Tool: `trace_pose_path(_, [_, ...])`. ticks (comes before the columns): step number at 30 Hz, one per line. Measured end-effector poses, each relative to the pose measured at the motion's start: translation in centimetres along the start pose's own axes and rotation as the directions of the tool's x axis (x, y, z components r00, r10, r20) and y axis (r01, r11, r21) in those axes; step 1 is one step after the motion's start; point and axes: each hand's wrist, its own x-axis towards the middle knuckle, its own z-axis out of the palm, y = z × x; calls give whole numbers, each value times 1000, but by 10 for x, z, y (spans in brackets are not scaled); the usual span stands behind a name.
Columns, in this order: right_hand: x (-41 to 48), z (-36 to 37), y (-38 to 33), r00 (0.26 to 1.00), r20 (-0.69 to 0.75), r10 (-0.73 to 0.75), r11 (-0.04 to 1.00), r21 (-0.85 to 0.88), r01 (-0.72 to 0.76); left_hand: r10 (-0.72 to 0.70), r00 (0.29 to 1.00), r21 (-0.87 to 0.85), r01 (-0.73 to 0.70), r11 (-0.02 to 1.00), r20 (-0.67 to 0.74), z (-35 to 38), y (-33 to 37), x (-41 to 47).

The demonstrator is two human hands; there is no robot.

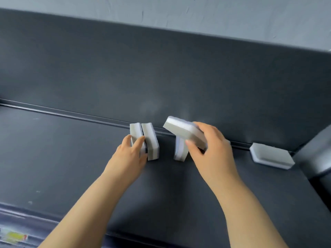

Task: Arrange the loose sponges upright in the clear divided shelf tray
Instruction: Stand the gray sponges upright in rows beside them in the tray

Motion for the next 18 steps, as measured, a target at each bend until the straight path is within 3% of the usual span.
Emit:
trace_pose_path(3, [-28, -14, 9, 989, -91, 119, 992, 55, -114, 6, 1000, -45, -6, 999, 2, 1, 0, 7])
trace_pose_path(6, [-49, -20, 17, 984, -100, 148, 989, 42, -144, 3, 1000, -84, -1, 996, 21, -2, -2, 15])
trace_pose_path(12, [-69, -25, 29, 959, -77, 272, 962, 18, -271, -150, 986, -179, 134, 975, -79, -30, -7, 12])
trace_pose_path(18, [-67, -26, 27, 959, -67, 277, 961, 38, -275, -32, 964, -274, -44, 961, -265, -66, 5, 0])
